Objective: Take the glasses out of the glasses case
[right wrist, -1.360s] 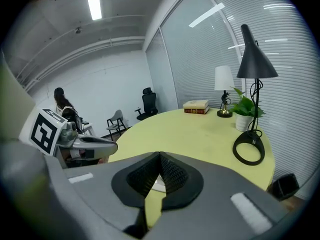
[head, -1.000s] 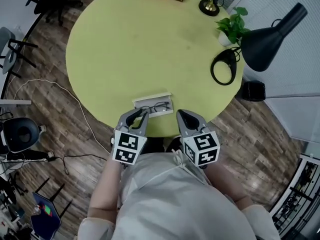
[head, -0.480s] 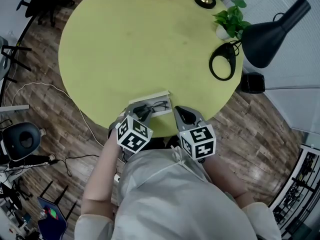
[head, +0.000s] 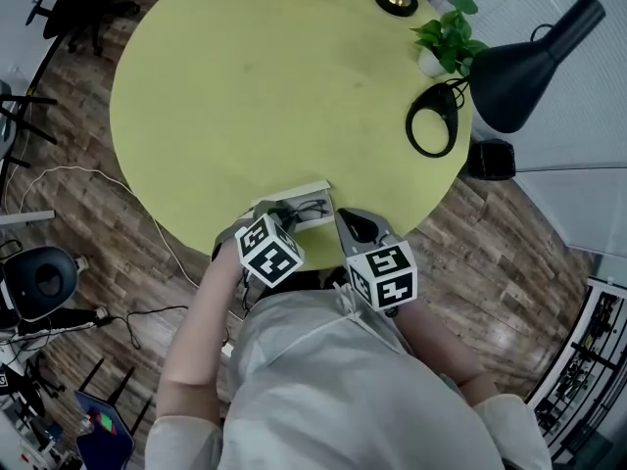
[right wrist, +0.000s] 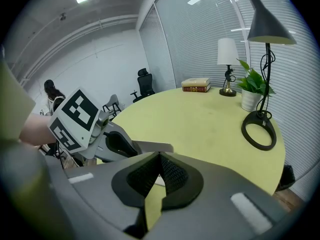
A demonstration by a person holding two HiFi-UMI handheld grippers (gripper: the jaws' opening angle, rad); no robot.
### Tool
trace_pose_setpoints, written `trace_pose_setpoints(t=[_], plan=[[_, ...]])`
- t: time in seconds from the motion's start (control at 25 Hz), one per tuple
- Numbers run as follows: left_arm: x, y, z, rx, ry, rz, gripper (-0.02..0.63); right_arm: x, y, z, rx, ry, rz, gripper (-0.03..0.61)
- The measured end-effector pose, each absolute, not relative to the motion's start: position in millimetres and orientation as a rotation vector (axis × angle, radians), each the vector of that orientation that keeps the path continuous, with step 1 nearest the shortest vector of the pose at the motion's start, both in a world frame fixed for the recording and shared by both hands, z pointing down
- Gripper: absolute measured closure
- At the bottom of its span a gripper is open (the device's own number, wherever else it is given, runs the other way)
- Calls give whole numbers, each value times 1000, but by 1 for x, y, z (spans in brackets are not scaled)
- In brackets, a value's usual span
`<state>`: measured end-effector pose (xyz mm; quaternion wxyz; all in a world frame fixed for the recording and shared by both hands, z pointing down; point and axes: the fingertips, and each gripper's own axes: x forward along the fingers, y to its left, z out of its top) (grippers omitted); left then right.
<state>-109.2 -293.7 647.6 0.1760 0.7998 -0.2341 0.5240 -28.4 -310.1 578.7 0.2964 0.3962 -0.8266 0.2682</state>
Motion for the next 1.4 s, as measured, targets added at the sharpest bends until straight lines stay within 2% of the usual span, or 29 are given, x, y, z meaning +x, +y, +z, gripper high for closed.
trace_pose_setpoints(t=[0.36, 0.8, 1.4], plan=[[-111, -295, 648, 2319, -671, 1575, 593, -21, -306, 577, 1074, -2190, 710, 578], [-109, -291, 640, 2405, -631, 1619, 595, -16, -312, 569, 1104, -2197, 696, 578], [-113, -299, 580, 2512, -739, 1383, 595, -28, -315, 547, 1098, -2241, 662, 578]])
